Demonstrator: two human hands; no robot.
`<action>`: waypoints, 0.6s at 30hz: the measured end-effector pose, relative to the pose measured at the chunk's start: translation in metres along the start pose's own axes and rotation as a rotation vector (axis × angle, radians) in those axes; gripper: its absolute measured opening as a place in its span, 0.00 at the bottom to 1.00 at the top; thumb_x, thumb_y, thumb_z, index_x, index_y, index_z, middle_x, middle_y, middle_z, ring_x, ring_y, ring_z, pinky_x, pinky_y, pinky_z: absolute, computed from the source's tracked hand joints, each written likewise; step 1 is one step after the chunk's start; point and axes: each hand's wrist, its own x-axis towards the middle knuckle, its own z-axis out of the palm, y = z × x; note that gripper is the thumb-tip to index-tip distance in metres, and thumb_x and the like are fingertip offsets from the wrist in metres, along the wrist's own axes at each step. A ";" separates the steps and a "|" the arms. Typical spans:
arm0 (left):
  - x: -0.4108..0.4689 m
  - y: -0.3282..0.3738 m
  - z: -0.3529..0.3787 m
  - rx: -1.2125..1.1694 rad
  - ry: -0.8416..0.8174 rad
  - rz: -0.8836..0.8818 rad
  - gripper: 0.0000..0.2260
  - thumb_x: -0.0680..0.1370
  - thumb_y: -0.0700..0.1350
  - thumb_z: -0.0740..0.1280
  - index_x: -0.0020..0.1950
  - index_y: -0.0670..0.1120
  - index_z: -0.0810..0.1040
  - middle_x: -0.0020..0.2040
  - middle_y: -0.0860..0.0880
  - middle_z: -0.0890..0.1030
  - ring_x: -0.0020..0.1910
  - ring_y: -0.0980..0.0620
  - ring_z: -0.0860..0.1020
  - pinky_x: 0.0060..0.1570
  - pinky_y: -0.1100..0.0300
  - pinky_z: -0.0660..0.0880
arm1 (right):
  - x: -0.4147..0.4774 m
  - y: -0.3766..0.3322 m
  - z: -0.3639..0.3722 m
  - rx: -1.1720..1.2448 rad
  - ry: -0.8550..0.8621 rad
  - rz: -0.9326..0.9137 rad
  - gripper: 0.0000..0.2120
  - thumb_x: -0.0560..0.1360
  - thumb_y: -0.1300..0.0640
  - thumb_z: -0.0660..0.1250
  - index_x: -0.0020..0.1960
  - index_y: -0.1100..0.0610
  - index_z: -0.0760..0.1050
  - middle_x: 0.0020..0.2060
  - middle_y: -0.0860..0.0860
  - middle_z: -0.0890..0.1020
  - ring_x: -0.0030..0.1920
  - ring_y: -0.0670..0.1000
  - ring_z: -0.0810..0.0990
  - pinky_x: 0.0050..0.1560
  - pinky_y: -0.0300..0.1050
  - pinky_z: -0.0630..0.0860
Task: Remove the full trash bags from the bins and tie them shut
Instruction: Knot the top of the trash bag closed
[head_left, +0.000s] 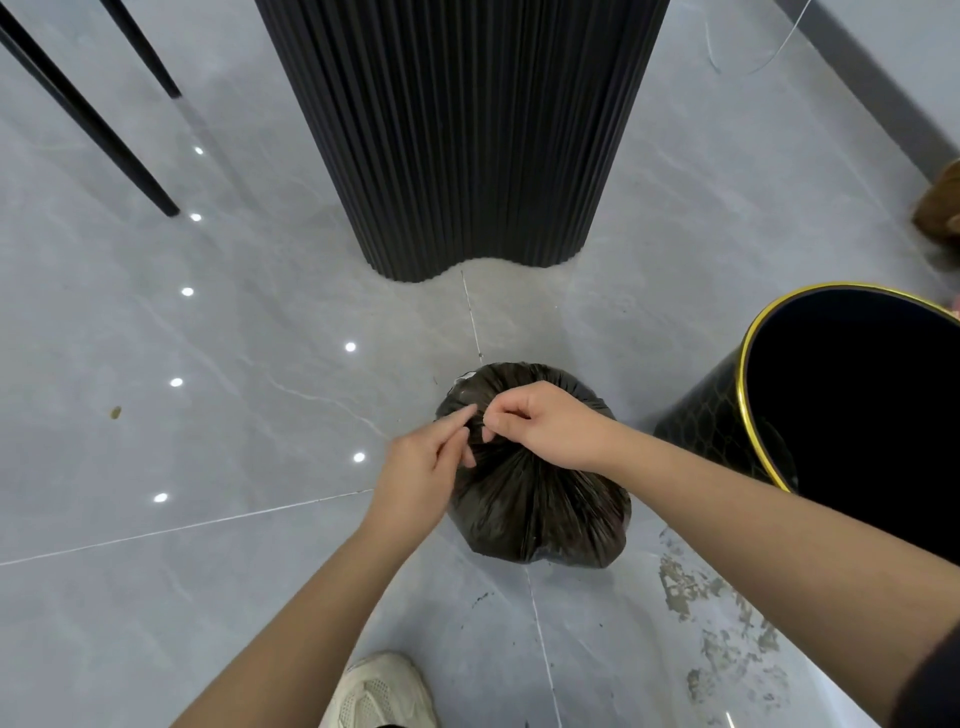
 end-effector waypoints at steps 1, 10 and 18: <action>0.002 -0.002 -0.003 0.174 -0.028 0.089 0.12 0.80 0.43 0.62 0.61 0.51 0.78 0.40 0.54 0.79 0.37 0.60 0.75 0.42 0.67 0.72 | 0.000 0.000 0.000 -0.007 -0.003 0.002 0.10 0.78 0.57 0.62 0.44 0.54 0.81 0.34 0.41 0.79 0.38 0.38 0.75 0.45 0.34 0.71; 0.014 0.009 -0.014 -0.247 -0.194 -0.315 0.18 0.82 0.47 0.55 0.33 0.47 0.62 0.26 0.52 0.65 0.25 0.53 0.64 0.30 0.61 0.63 | -0.006 0.005 0.007 -0.193 0.042 -0.164 0.10 0.79 0.52 0.63 0.57 0.51 0.78 0.43 0.44 0.83 0.43 0.42 0.79 0.50 0.37 0.74; -0.003 0.021 0.002 -1.107 -0.028 -0.529 0.11 0.81 0.45 0.58 0.50 0.42 0.79 0.30 0.50 0.74 0.22 0.57 0.66 0.25 0.66 0.67 | 0.003 0.005 0.009 -0.071 0.156 -0.091 0.08 0.78 0.56 0.63 0.45 0.55 0.81 0.39 0.48 0.83 0.42 0.47 0.80 0.47 0.44 0.75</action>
